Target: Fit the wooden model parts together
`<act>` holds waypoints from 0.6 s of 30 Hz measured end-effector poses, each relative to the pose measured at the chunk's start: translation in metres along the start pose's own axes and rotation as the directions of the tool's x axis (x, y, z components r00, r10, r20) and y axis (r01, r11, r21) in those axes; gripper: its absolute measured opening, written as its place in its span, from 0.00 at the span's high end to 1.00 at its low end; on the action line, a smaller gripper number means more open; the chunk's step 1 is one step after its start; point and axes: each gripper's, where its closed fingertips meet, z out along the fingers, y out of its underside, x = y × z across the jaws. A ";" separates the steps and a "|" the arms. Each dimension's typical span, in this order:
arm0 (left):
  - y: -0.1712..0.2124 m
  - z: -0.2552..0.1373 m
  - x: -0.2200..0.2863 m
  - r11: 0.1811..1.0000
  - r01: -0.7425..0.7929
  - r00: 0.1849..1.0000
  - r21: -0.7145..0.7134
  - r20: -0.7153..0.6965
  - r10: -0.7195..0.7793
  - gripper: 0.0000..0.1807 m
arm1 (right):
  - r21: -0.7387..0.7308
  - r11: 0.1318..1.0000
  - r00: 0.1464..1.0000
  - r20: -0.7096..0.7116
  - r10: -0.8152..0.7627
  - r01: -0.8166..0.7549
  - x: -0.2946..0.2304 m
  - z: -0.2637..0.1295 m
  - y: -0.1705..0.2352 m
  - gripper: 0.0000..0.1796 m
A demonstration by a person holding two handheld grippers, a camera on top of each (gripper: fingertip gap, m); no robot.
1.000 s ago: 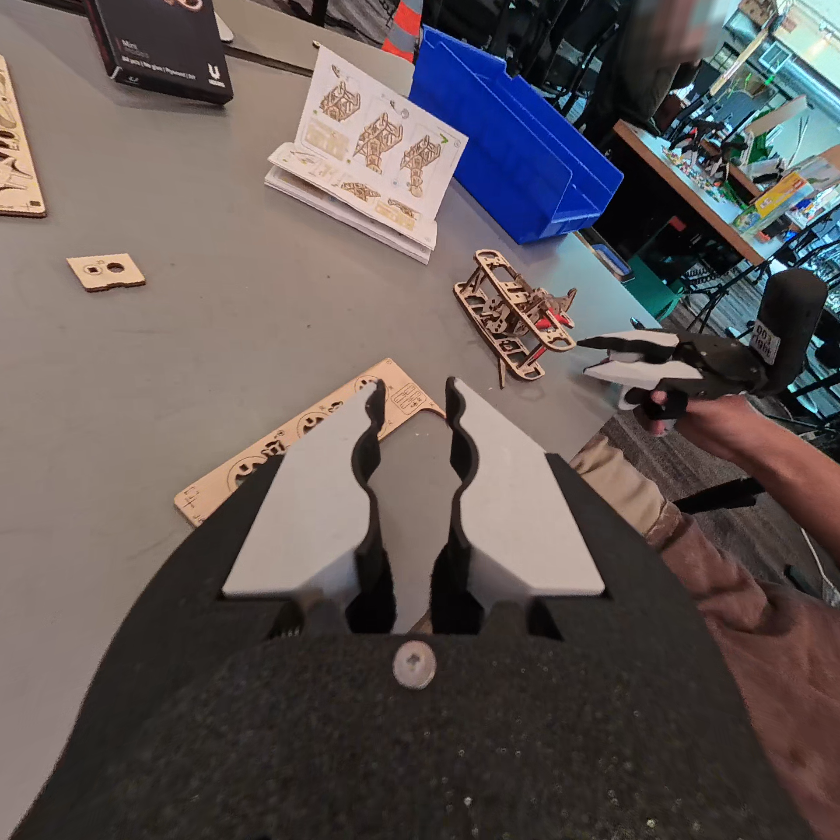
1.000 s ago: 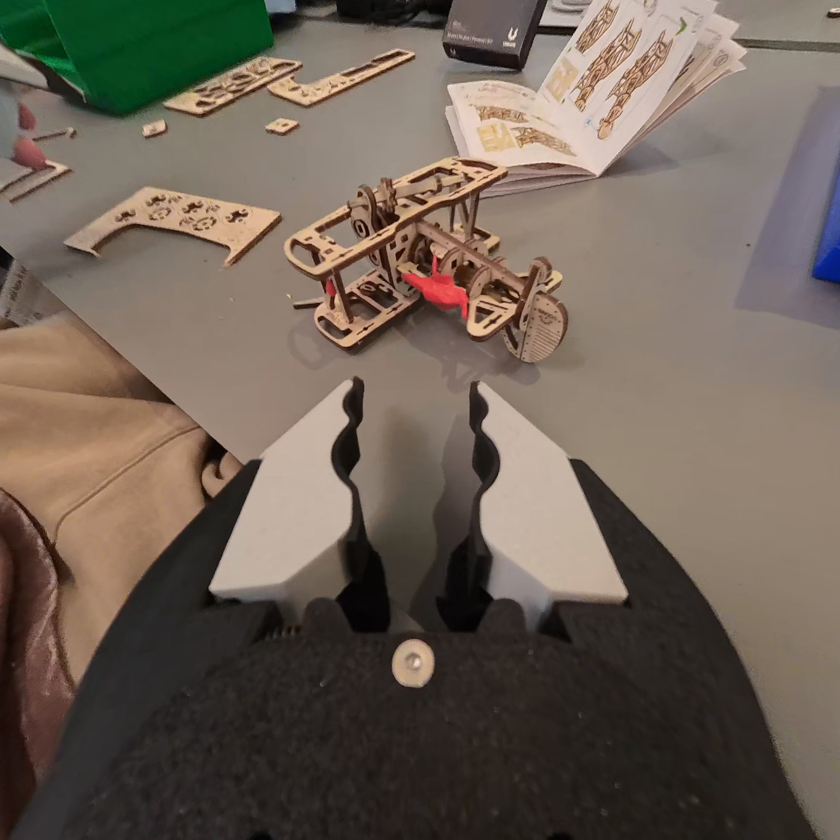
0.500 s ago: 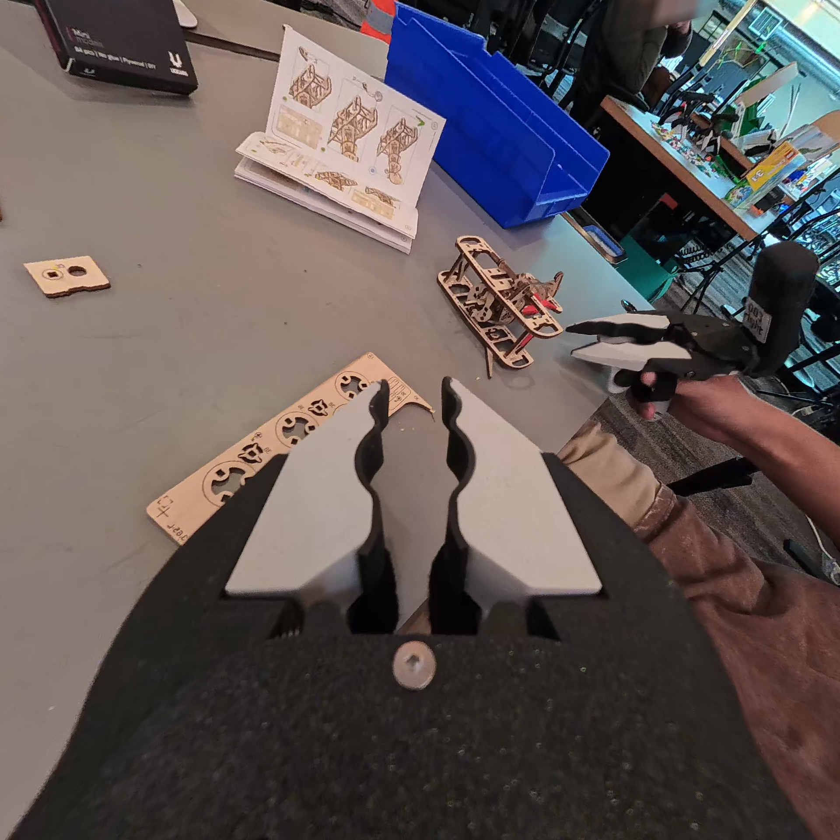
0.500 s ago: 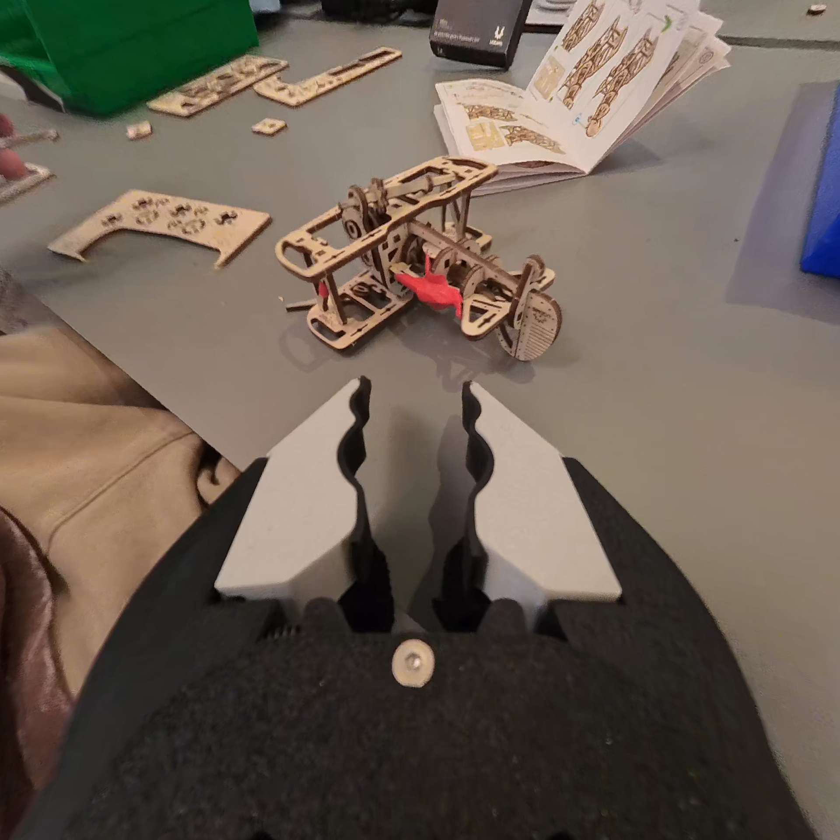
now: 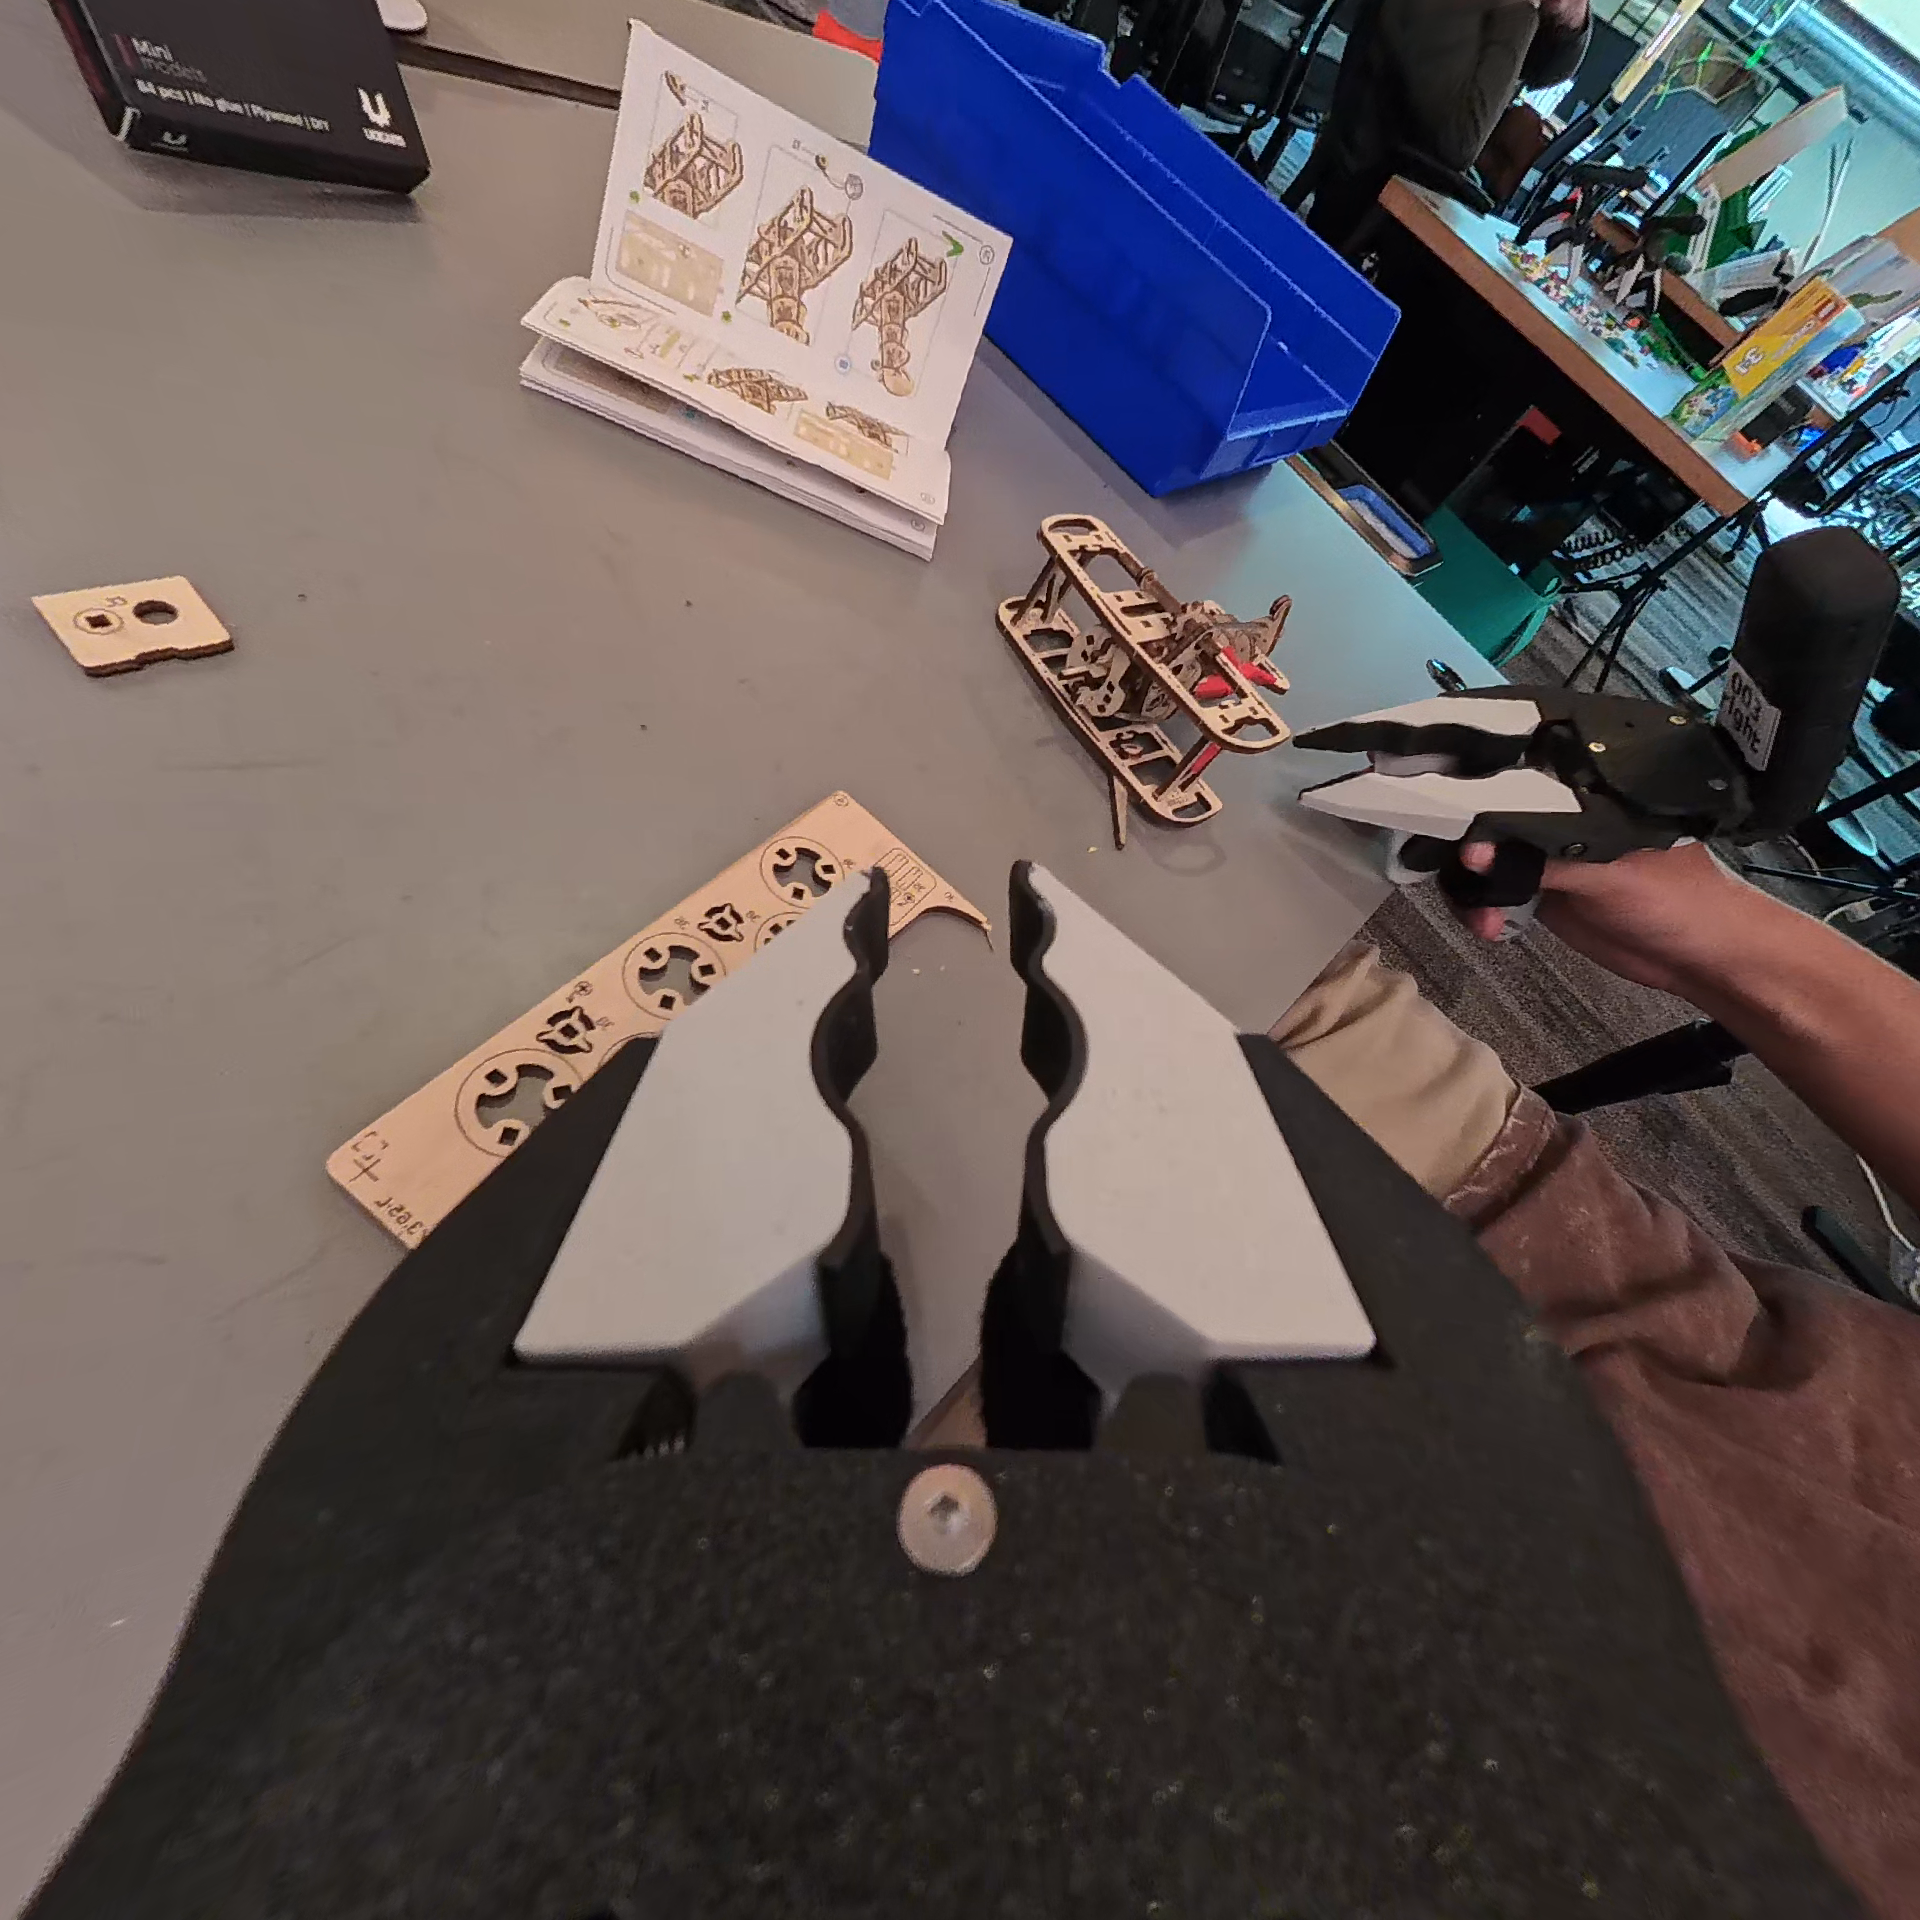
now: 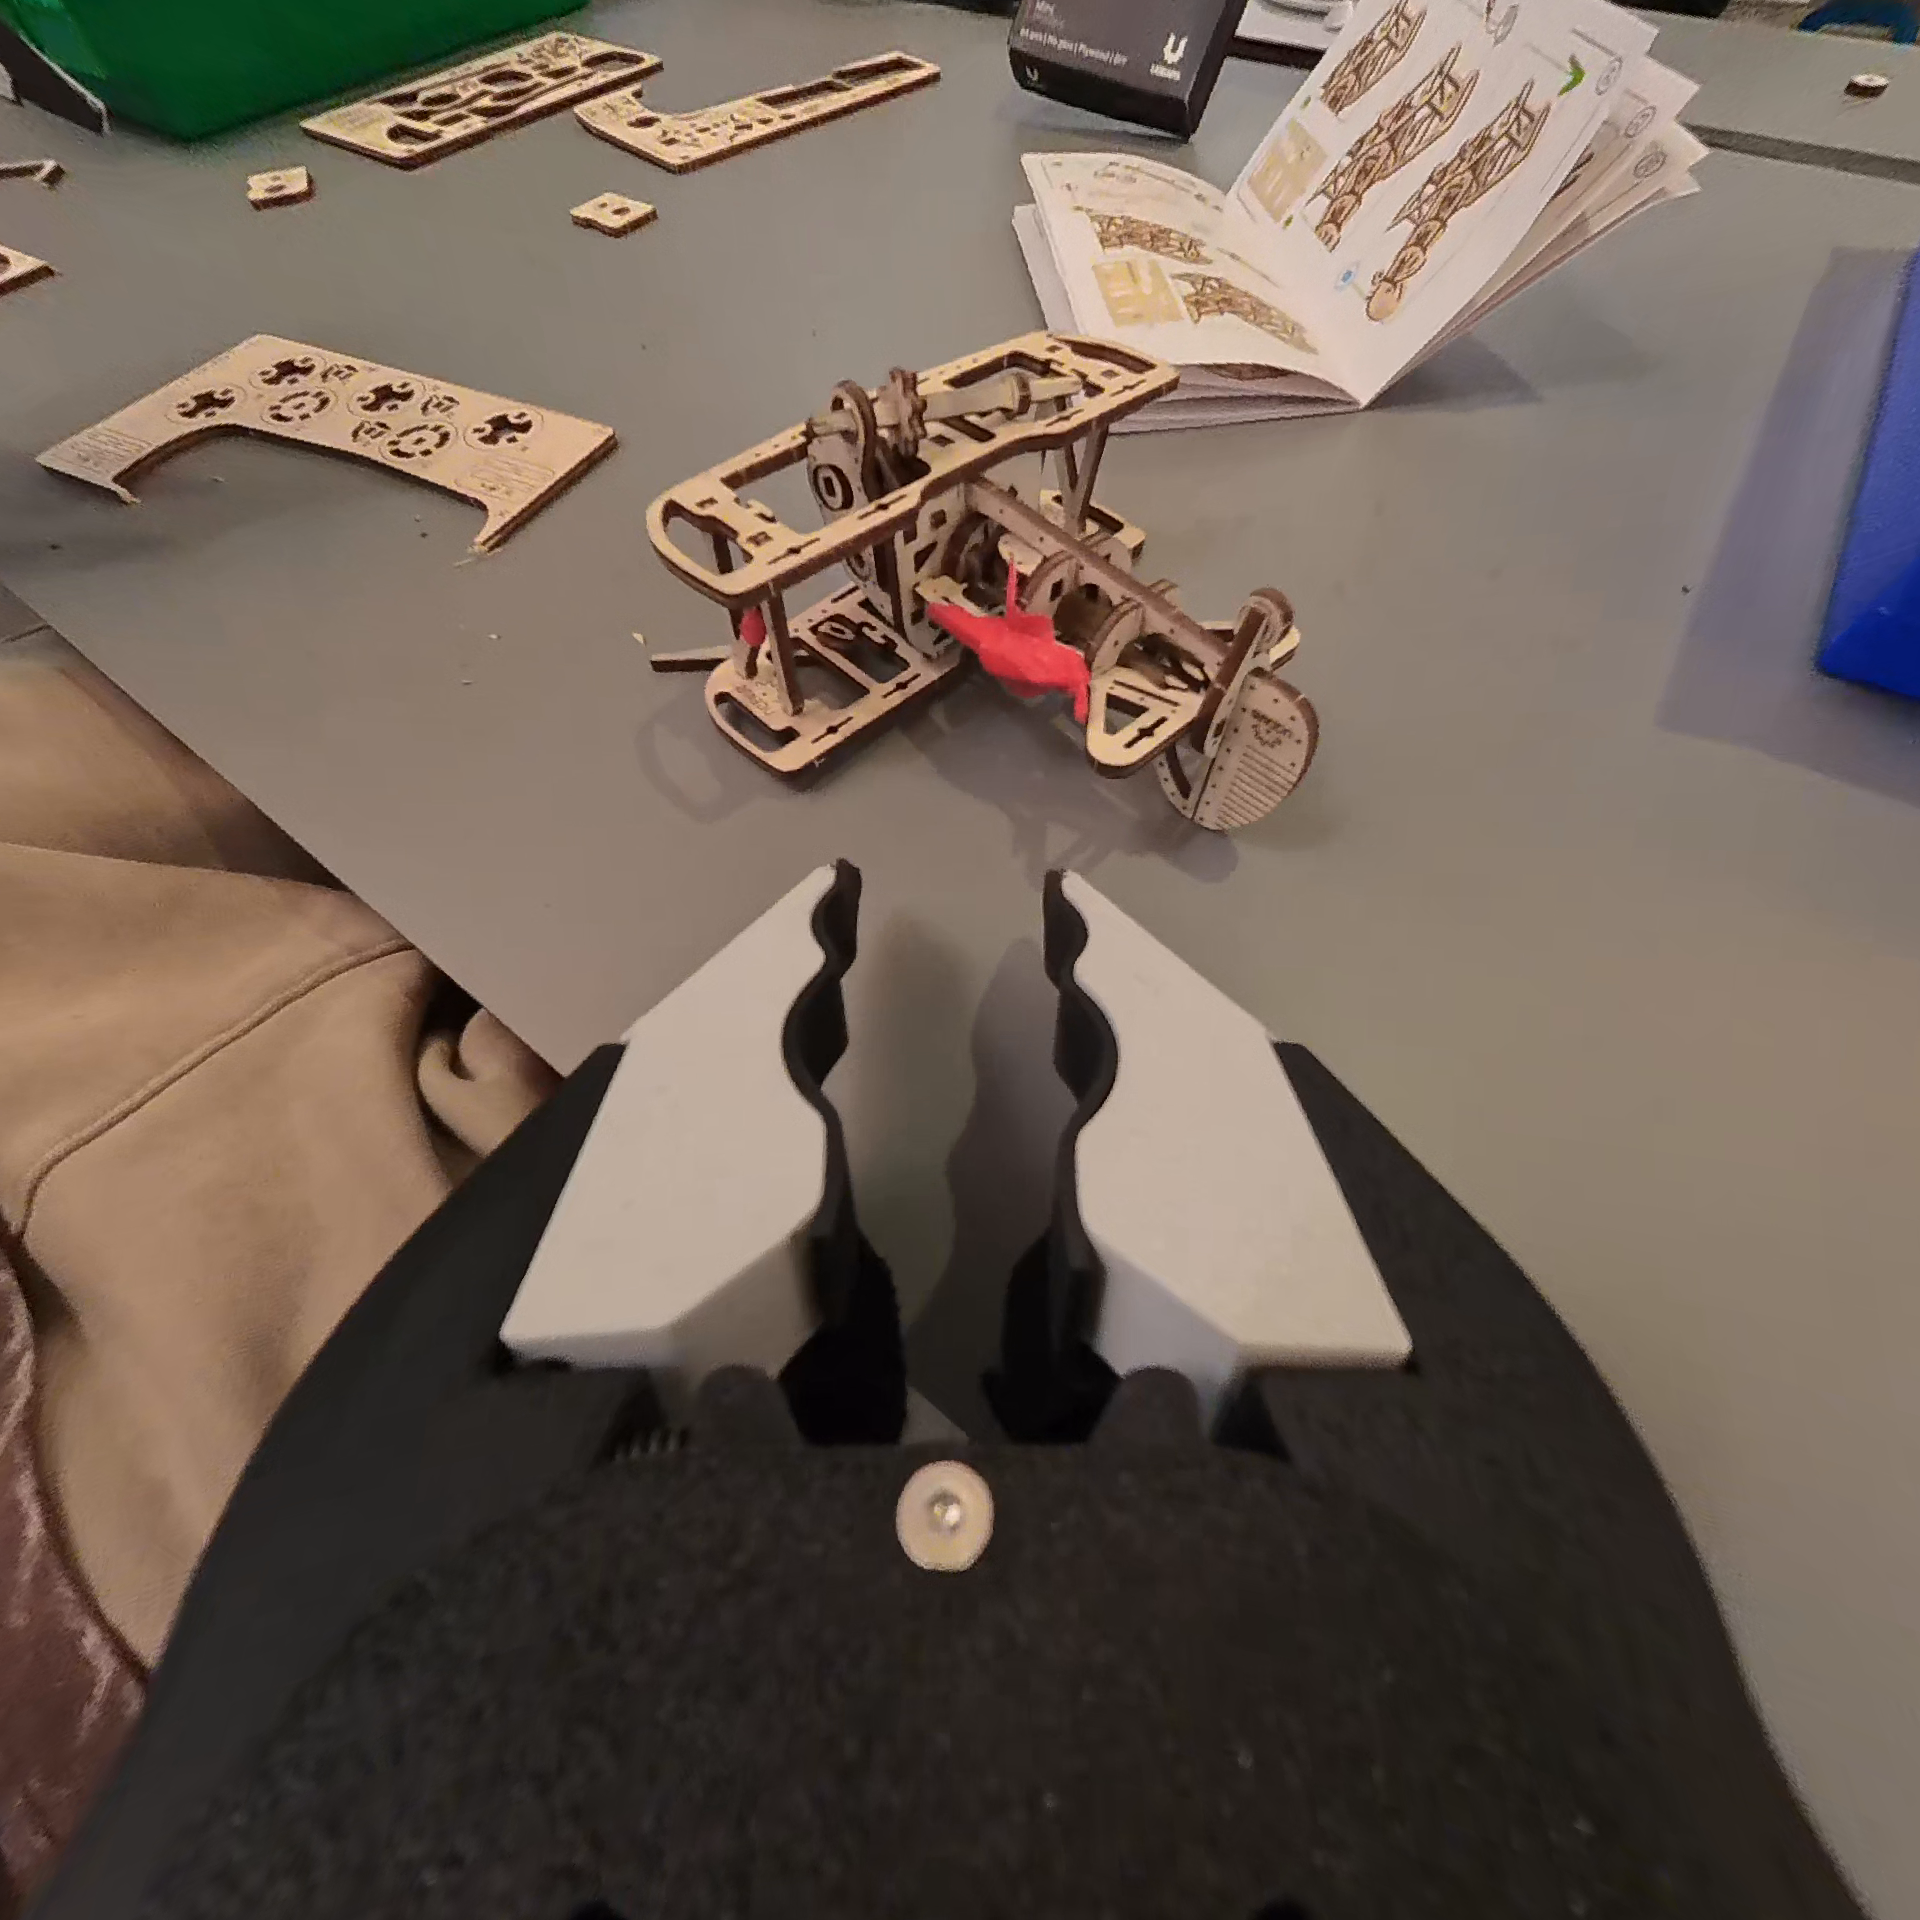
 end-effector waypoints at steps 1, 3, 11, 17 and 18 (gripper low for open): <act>0.000 0.000 0.000 1.000 0.003 1.000 0.001 -0.003 -0.003 0.89 | -0.008 1.000 1.000 0.000 -0.012 0.012 0.000 0.000 0.001 0.81; 0.000 0.000 0.000 1.000 0.006 1.000 0.000 -0.006 -0.006 0.89 | -0.020 1.000 1.000 -0.003 -0.022 0.022 0.000 0.000 0.002 0.81; 0.001 0.001 0.002 1.000 -0.010 1.000 -0.008 -0.004 0.010 0.89 | 0.003 1.000 1.000 0.014 0.010 -0.010 0.001 -0.001 0.000 0.81; 0.002 0.002 0.003 1.000 -0.017 1.000 -0.014 -0.004 0.017 0.89 | 0.000 1.000 1.000 -0.001 -0.006 0.006 0.000 0.000 0.000 0.82; 0.002 0.002 0.002 1.000 -0.018 1.000 -0.015 -0.003 0.018 0.89 | 0.008 1.000 1.000 0.004 0.005 -0.005 0.000 0.000 -0.001 0.82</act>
